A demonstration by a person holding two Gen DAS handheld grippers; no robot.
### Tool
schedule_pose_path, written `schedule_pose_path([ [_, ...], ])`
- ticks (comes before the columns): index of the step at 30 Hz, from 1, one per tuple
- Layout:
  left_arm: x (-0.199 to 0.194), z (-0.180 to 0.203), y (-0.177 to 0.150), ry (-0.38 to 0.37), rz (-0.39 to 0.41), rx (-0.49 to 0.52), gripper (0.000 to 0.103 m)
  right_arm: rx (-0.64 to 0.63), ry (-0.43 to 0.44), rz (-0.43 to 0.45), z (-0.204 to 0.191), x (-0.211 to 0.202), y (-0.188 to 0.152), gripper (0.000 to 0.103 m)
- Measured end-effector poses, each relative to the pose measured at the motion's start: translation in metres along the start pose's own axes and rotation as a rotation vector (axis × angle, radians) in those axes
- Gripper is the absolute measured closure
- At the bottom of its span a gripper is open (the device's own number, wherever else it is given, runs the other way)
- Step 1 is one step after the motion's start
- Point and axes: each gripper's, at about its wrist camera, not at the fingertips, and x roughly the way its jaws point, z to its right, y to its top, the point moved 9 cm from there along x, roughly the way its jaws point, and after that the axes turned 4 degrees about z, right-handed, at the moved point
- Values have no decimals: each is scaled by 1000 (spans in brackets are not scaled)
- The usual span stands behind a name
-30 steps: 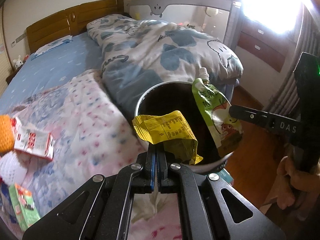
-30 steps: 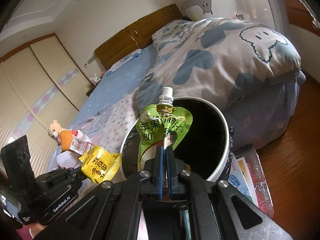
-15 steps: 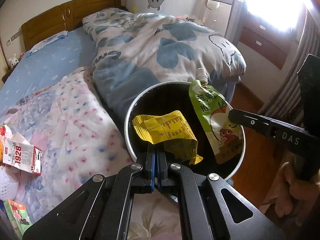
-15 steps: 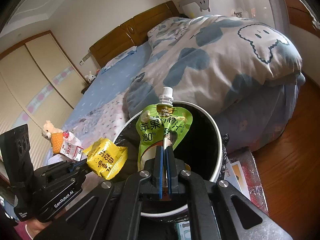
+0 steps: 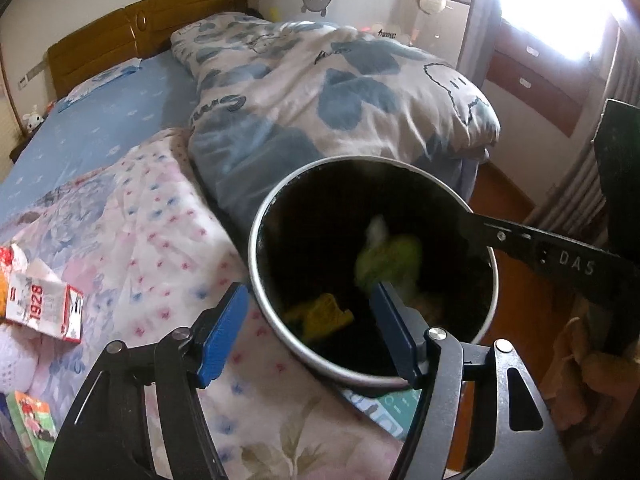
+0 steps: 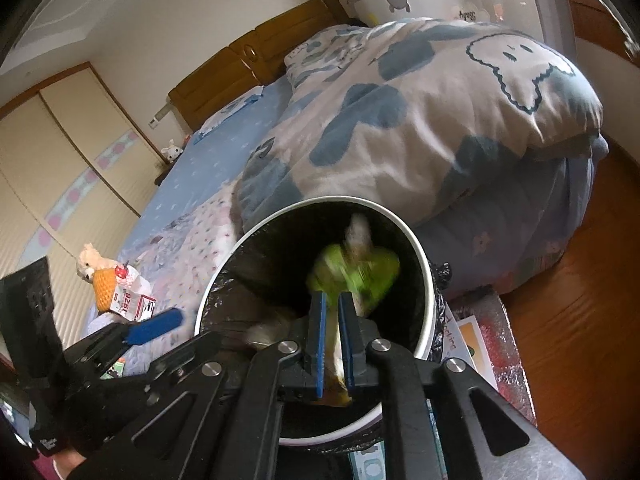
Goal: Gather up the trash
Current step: 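Open both tools to drop the wrapper and pouch into the bin, then grasp the blue plastic bag with the left tool while the right tool grasps the green carton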
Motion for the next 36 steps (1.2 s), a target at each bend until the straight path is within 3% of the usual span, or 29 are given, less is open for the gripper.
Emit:
schedule_pose_path([
  [2,-6,-6,-6,13,6,-14,37,11,3,3,2,-1,-1,63],
  [3,-10,-8,-10,18,10,-24,36,18,5,9,2,-3,-2,56],
  [5,-19,-16,-19,25,22,-53,35,23,13,20,0,-7,-4,52],
  [9,-42,-33,-37,54,56,-102,35,11,24,50,-13,-18,-10,30],
  [20,-105,-80,-91,135,129,-177,35,-53,99,74,-79,-41,-46,26],
  [36,-175,-176,-169,284,160,-347,35,-159,222,-6,-176,-37,-108,25],
])
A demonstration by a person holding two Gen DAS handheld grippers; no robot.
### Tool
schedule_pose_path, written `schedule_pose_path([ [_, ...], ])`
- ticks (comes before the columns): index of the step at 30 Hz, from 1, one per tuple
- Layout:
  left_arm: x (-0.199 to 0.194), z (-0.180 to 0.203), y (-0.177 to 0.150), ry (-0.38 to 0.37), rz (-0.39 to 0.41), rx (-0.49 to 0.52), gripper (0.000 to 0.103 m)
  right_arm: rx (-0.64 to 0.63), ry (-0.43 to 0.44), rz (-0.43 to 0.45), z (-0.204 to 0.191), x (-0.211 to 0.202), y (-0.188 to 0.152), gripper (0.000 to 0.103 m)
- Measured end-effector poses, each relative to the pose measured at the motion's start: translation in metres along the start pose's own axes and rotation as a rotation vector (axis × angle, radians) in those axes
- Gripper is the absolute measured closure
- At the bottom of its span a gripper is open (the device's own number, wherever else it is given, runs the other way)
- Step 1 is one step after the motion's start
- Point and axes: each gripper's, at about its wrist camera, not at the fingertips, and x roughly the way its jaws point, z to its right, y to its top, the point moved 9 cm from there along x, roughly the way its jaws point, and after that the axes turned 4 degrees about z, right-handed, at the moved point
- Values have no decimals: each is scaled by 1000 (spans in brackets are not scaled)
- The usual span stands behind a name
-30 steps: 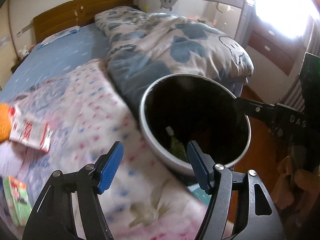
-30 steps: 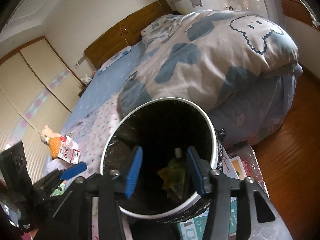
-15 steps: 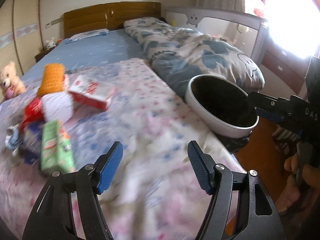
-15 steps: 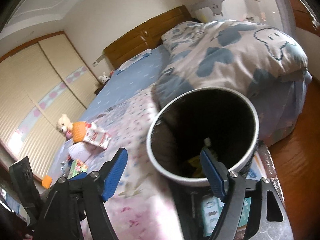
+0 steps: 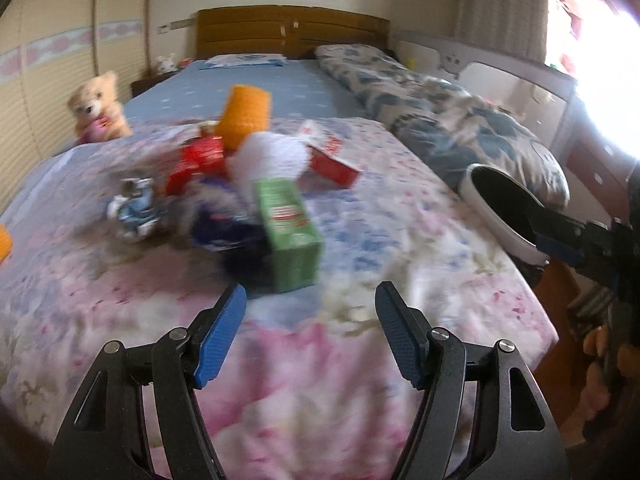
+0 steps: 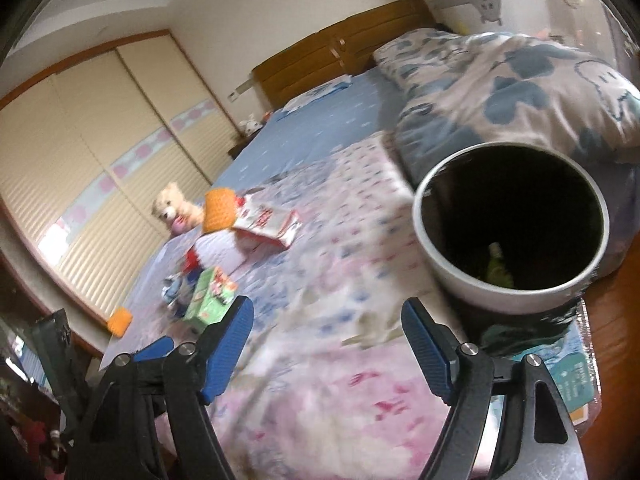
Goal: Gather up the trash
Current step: 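Grasp the blue plastic bag with the left tool while the right tool grasps the green carton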
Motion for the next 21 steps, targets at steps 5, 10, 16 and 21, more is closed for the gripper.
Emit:
schedule_pose_path([
  [5,-4,-31,-1,43,2,-49,35,-37,39,-37,-27,13,-15,25],
  [10,5,-62,3,73,-17,-95,35,-72,66,-70,-50,23,-28,25],
  [16,22,-82,13,44,-39,-124,35,-111,97,-99,-70,35,-37,25],
  [21,42,-88,22,-10,-66,-149,56,-119,126,-128,-78,46,-43,25],
])
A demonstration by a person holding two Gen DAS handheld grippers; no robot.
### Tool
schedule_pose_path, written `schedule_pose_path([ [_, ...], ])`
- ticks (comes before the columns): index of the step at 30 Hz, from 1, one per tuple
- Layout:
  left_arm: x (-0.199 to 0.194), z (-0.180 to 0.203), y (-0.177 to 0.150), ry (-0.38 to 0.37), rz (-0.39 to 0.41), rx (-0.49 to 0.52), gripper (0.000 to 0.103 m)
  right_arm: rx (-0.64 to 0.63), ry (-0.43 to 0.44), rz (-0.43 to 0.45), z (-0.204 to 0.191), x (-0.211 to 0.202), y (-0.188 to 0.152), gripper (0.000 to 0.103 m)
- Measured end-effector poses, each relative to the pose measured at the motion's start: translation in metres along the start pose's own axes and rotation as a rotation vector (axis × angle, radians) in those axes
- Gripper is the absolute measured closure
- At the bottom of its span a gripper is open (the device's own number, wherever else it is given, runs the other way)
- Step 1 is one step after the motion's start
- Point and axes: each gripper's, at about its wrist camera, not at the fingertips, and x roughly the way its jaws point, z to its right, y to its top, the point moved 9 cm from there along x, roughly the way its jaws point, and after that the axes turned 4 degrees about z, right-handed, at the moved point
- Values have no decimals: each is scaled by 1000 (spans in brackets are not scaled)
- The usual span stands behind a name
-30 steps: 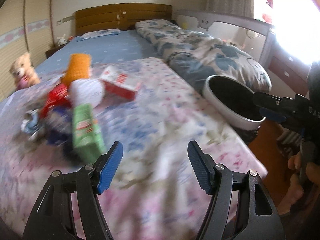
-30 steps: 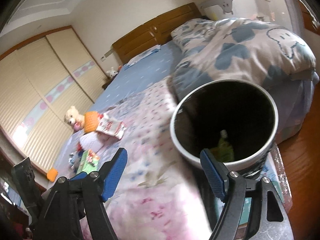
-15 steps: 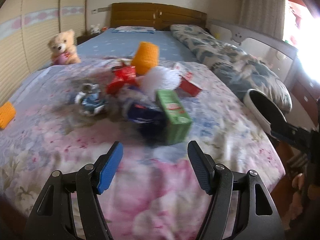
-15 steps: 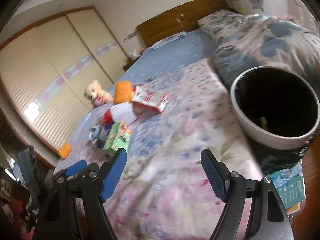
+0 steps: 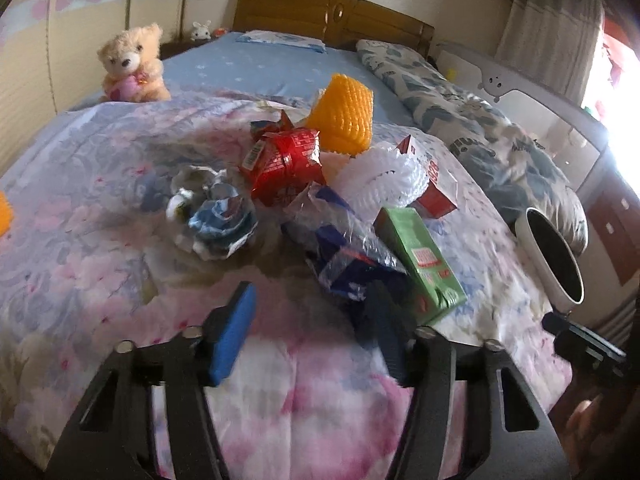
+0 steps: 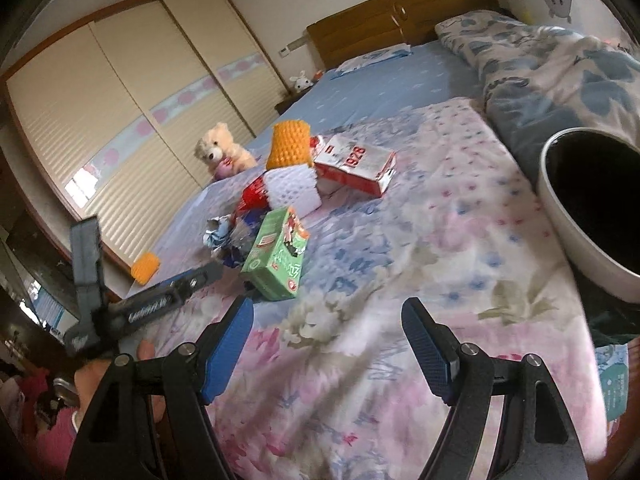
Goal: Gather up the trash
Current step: 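Grasp the blue plastic bag with the left tool while the right tool grasps the green carton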
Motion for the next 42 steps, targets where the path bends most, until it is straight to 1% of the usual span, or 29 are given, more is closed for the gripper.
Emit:
schedule_pose_path([
  [1,3,1,1,-10,-4,3,61,-1,2,-5,-1,2,-1,25],
  [3,10,5,2,-36,-17,14,81,-2,5,-15,-3,7,-2,25],
  [4,13,6,2,-50,-24,15,89,-4,8,-18,-4,9,-2,25],
  [5,14,8,1,-66,-28,20,101,-6,10,-21,-5,11,-2,25],
  [7,12,10,1,-67,-18,34,102,-12,15,-28,-8,16,-2,25],
  [11,-5,3,0,-83,2,41,102,-29,37,-39,-17,29,0,25],
  [13,-13,-2,-4,-95,-8,46,102,-46,46,-45,-25,37,1,25],
  [17,-19,-12,-12,-94,-36,61,102,-95,59,-73,-40,61,-1,25],
  [20,-18,-18,-17,-74,-59,63,101,-127,44,-101,-47,84,-1,26],
  [22,-18,-19,-18,-54,-55,64,95,-137,22,-116,-47,98,0,27],
  [23,-18,-18,-19,-49,-55,60,84,-134,16,-125,-47,104,1,32],
  [24,-18,-18,-18,-43,-53,55,64,-125,15,-132,-46,109,3,40],
  [25,-19,-18,-17,-35,-46,50,56,-124,14,-129,-46,111,7,45],
  [26,-20,-16,-16,-28,-36,47,45,-130,11,-127,-46,113,8,61],
  [27,-21,-14,-16,-26,-32,46,39,-139,7,-130,-46,114,10,71],
  [28,-20,-11,-15,-29,-31,43,37,-138,11,-136,-45,114,10,71],
  [30,-18,-4,-13,-40,-31,39,27,-131,4,-125,-38,108,10,71],
  [31,-15,0,-12,-38,-34,39,25,-128,-3,-120,-33,102,10,71],
  [34,-3,10,-13,-28,-49,41,25,-101,-3,-111,-20,87,9,71],
  [36,8,13,-15,-3,-62,41,25,-89,-14,-97,-9,74,10,71],
  [37,11,15,-16,-6,-66,38,26,-80,-18,-86,-3,66,10,71],
  [38,15,19,-17,-17,-70,35,34,-72,-21,-79,1,60,10,71],
  [39,18,22,-18,-27,-74,35,48,-62,-28,-71,8,53,10,71],
  [40,21,26,-19,-40,-82,36,54,-53,-35,-61,13,46,10,71],
  [41,25,31,-20,-55,-91,38,68,-44,-42,-51,19,39,10,71],
  [42,26,35,-20,-56,-90,43,71,-29,-47,-40,27,32,11,71],
])
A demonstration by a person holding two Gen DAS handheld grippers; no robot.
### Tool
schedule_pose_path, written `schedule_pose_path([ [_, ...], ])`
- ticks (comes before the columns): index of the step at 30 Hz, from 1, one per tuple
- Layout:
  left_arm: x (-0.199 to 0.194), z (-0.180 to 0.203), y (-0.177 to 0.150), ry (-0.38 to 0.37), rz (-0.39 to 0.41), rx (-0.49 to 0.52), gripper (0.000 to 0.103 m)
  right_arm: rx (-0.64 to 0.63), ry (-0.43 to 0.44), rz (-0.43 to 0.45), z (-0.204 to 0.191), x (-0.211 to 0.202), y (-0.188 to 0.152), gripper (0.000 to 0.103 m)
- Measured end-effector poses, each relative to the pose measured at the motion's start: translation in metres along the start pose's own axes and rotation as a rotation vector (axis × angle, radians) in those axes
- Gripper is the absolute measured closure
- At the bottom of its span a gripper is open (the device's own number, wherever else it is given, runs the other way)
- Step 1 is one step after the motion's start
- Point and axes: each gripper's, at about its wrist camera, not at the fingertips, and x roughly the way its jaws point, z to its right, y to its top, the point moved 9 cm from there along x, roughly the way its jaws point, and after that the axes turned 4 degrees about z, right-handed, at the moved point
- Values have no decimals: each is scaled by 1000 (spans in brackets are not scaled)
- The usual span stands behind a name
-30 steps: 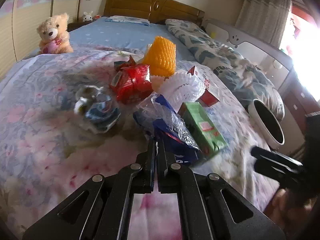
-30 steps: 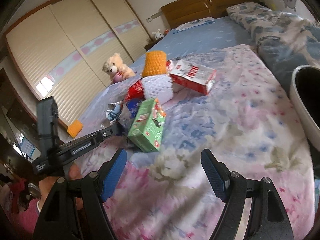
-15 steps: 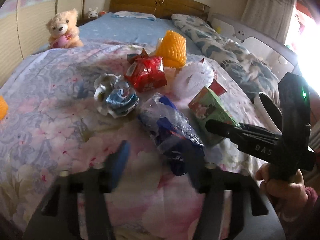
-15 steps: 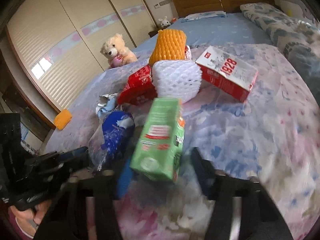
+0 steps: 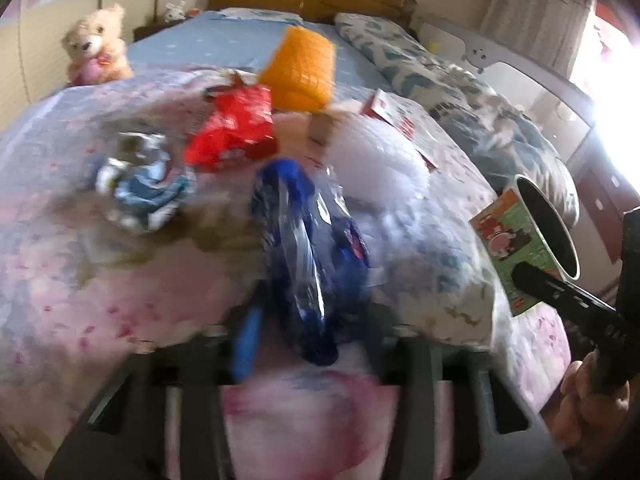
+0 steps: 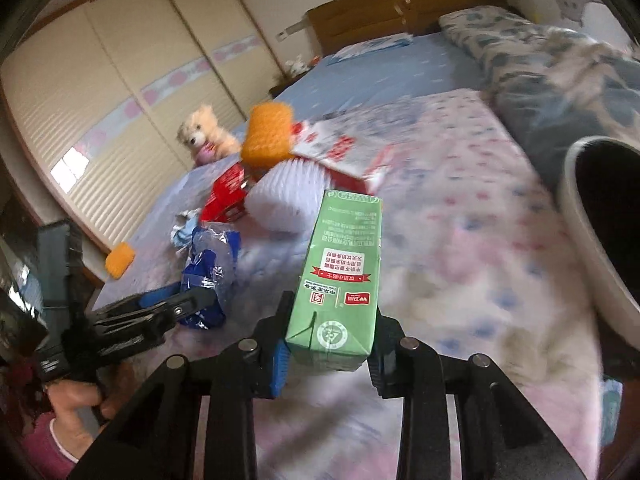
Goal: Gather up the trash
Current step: 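Grasp the blue plastic bag with the left tool while the right tool grasps the green carton, then carry the blue bag and green carton over the black bin with both tools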
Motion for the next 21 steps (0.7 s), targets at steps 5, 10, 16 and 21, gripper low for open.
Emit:
schedule_pose_path([
  [5,-7,22,3,-14,35,43,79,49,-29,39,24,-24,4,71],
  [10,-18,60,2,-54,58,129,79,73,-60,76,47,-48,6,71],
  [16,-19,109,-3,-123,40,219,79,106,-94,111,71,-72,7,71],
  [21,-16,138,-5,-160,22,249,79,118,-120,139,85,-87,10,71],
])
